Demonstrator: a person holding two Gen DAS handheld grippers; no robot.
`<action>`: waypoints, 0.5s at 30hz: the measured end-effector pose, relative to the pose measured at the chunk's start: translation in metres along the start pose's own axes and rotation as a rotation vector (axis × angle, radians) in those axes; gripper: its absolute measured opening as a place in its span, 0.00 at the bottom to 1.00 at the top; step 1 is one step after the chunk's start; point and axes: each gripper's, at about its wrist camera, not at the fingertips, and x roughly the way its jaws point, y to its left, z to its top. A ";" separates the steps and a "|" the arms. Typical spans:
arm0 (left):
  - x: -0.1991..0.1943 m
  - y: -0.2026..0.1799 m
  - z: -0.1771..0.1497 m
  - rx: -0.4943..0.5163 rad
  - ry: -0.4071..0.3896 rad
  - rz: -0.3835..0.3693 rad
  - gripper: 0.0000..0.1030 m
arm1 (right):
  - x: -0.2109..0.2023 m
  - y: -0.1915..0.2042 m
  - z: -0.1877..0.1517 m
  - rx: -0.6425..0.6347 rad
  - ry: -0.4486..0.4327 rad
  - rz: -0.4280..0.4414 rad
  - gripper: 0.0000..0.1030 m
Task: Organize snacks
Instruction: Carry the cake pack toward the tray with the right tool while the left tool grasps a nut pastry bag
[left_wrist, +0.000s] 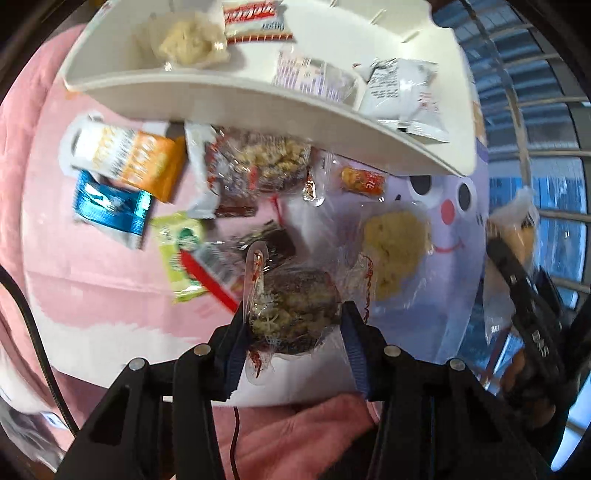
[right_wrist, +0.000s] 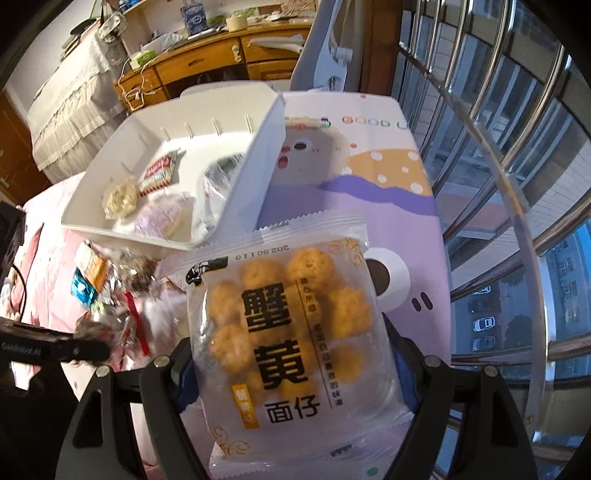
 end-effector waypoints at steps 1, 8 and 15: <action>-0.013 0.004 0.000 0.027 -0.001 -0.006 0.45 | -0.004 0.006 0.002 0.003 -0.011 -0.006 0.79; -0.079 0.016 0.007 0.171 -0.056 0.015 0.45 | -0.025 0.048 0.019 -0.005 -0.085 -0.029 0.79; -0.128 0.024 0.031 0.275 -0.132 0.039 0.45 | -0.030 0.096 0.040 -0.020 -0.143 -0.025 0.79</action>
